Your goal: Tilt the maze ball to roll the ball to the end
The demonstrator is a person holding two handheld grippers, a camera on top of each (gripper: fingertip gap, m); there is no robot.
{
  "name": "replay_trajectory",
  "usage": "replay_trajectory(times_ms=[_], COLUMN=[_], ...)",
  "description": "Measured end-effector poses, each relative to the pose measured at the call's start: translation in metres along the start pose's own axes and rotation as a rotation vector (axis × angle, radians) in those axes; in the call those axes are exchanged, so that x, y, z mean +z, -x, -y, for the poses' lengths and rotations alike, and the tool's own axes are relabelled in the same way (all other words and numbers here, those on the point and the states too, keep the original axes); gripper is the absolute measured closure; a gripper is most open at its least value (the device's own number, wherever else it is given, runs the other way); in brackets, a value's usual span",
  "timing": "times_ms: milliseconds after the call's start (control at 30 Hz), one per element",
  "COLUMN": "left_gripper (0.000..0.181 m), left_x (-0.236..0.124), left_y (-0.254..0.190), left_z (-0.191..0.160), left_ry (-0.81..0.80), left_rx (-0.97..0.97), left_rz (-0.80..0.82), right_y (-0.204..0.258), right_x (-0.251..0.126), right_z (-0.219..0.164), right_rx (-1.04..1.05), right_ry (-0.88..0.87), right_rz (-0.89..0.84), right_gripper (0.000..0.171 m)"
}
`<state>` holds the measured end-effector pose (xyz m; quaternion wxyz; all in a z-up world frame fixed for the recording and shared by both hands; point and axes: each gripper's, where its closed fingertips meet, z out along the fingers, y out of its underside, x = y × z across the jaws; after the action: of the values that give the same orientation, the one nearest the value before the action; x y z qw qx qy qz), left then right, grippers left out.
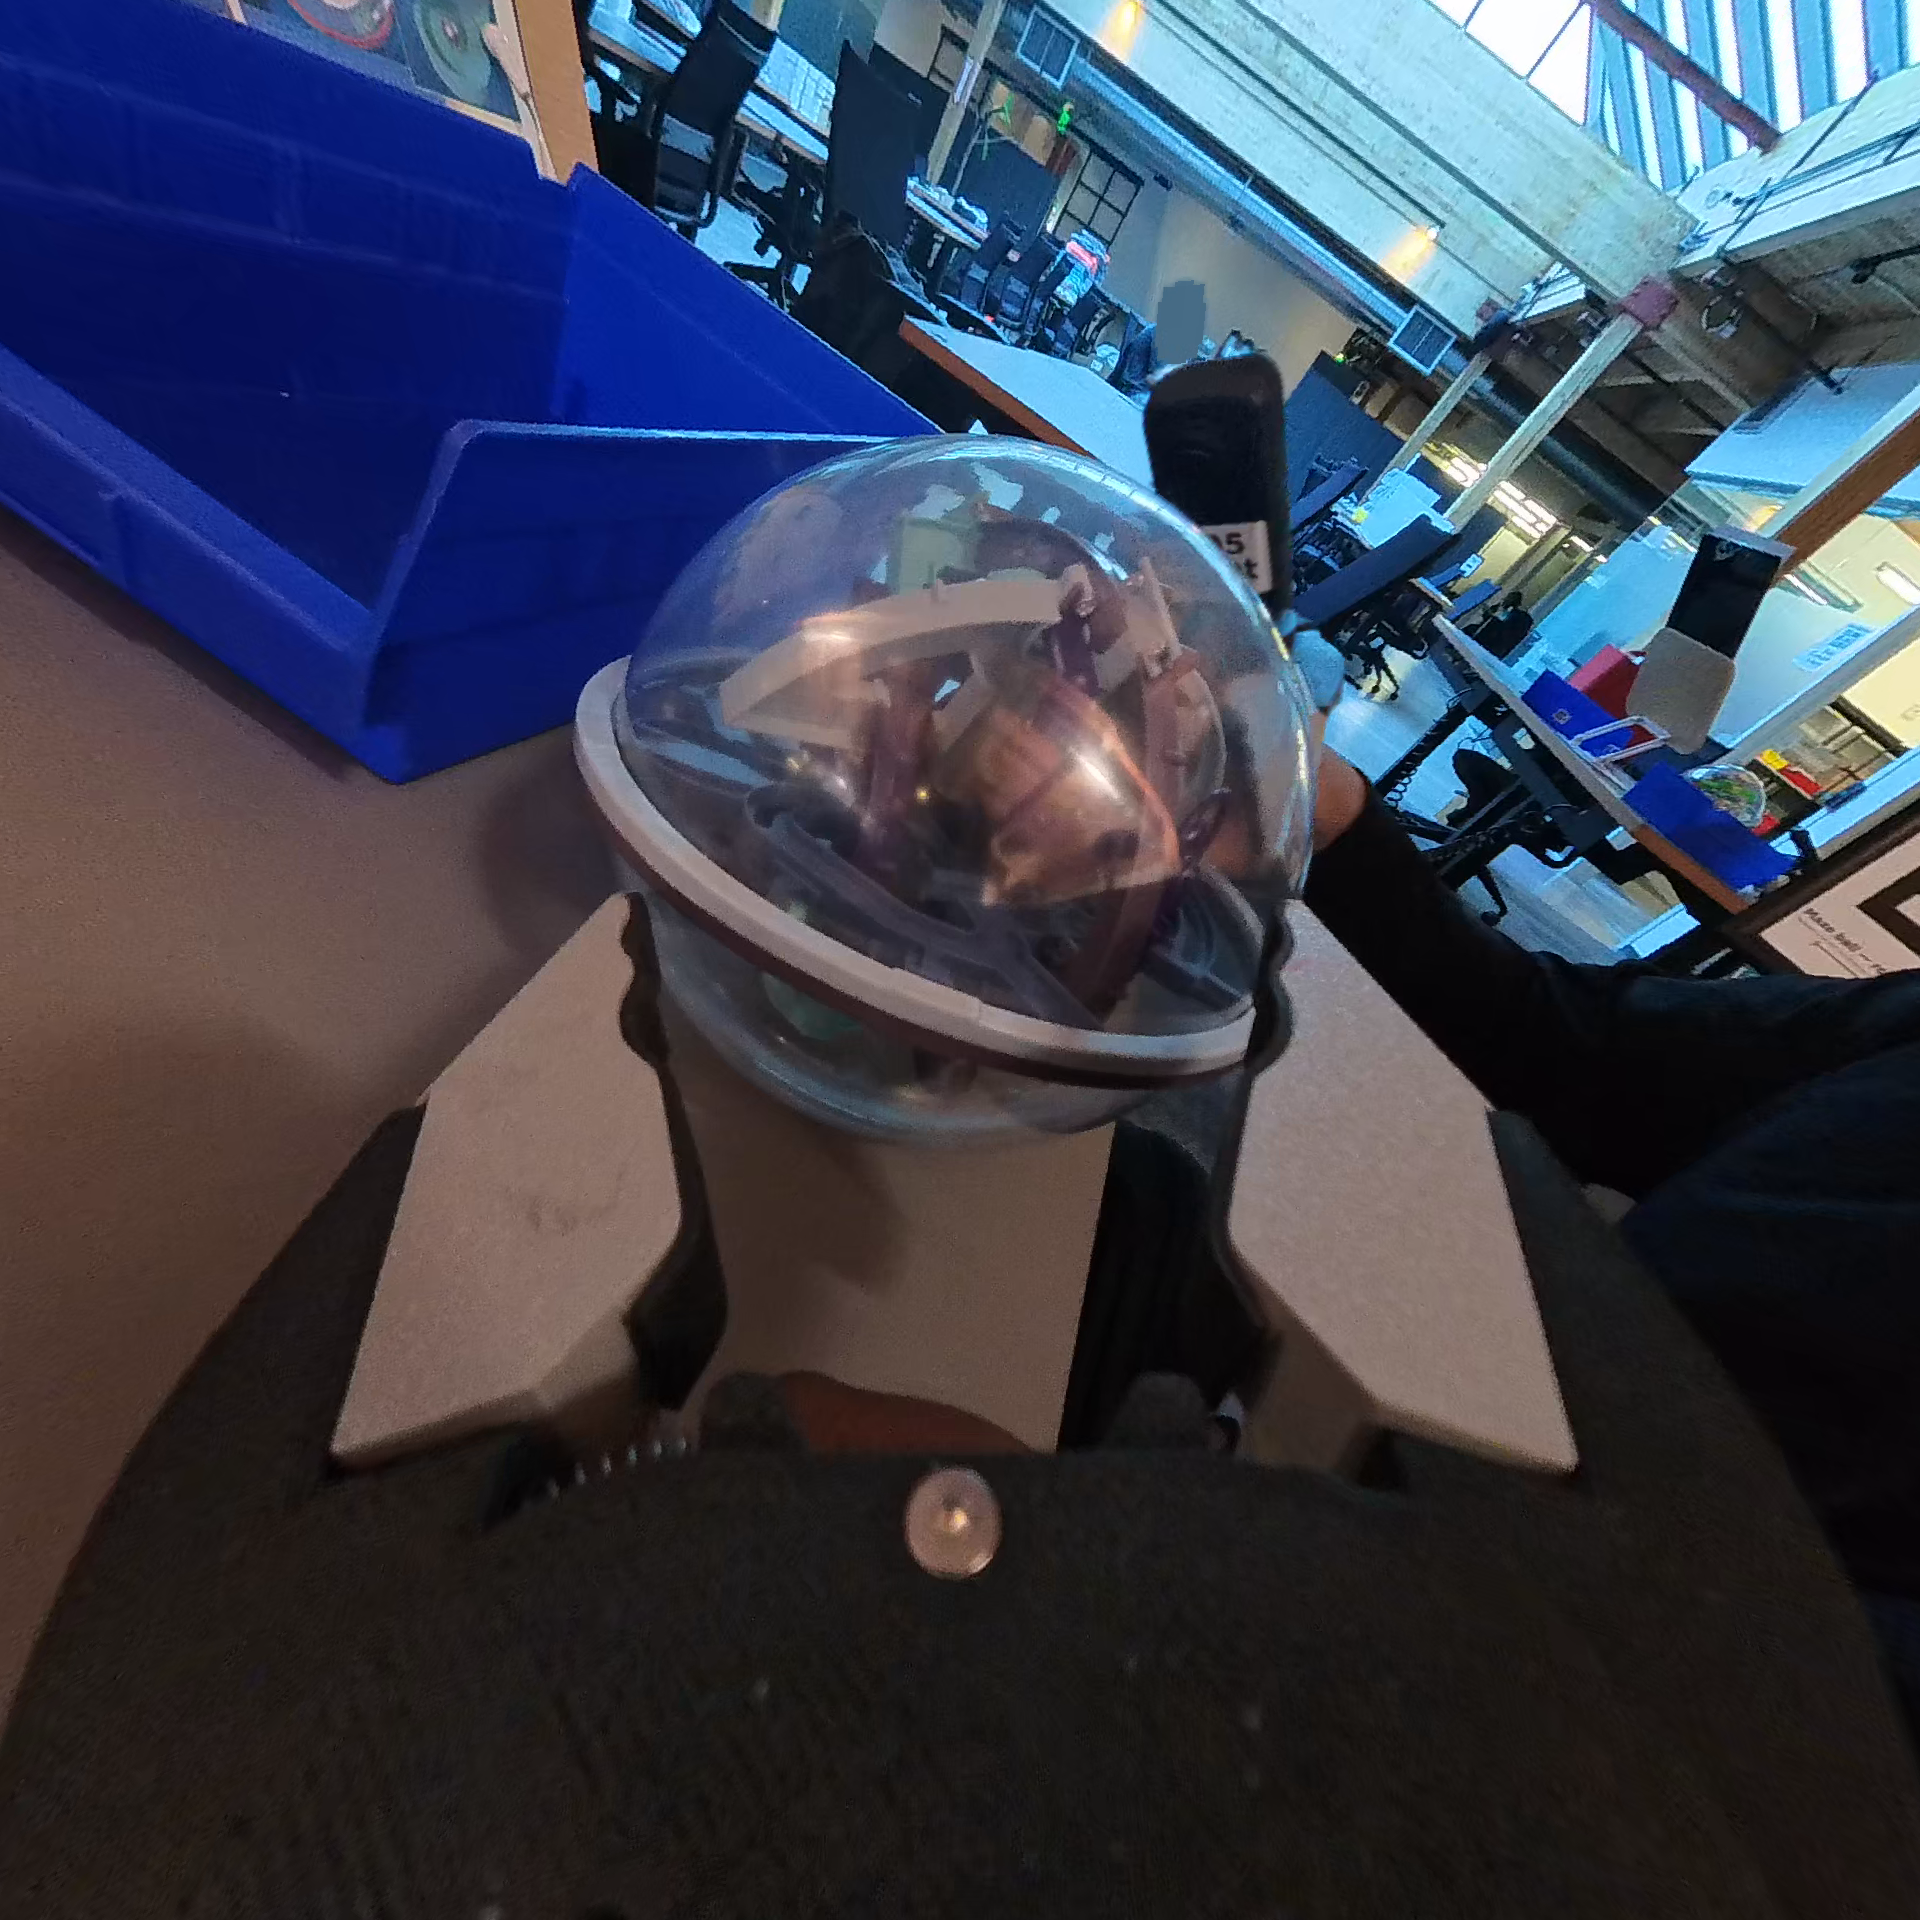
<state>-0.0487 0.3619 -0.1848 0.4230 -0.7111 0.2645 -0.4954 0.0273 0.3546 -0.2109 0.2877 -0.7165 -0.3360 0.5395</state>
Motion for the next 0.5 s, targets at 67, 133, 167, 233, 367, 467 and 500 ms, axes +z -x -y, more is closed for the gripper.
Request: replay_trajectory(times_ms=[67,133,167,233,367,467,500], left_gripper=[0.069,0.07,0.071,0.073,0.077,0.077,0.077], left_x=[-0.001,-0.003,-0.004,-0.007,-0.013,-0.015,-0.015], left_y=[0.001,0.003,0.004,0.007,0.013,0.015,0.015], left_z=[0.002,0.004,0.005,0.009,0.014,0.014,0.014], left_ry=[-0.005,-0.009,-0.014,-0.026,-0.051,-0.045,-0.039], left_rx=[0.006,0.014,0.017,0.019,0.012,0.012,0.015], left_rz=[0.005,0.016,0.023,0.034,0.047,0.036,0.033], right_y=[0.001,0.003,0.004,0.005,0.006,0.005,0.004], right_x=[0.002,0.004,0.005,0.006,0.007,0.008,0.009], right_z=[-0.001,-0.003,-0.003,-0.004,-0.007,-0.008,-0.008], right_rx=[-0.024,-0.041,-0.045,-0.058,-0.111,-0.144,-0.158], right_ry=[0.014,0.027,0.031,0.039,0.054,0.062,0.066], right_rz=[-0.029,-0.045,-0.052,-0.064,-0.096,-0.123,-0.138], right_gripper=[0.054,0.049,0.048,0.046,0.048,0.05,0.051])
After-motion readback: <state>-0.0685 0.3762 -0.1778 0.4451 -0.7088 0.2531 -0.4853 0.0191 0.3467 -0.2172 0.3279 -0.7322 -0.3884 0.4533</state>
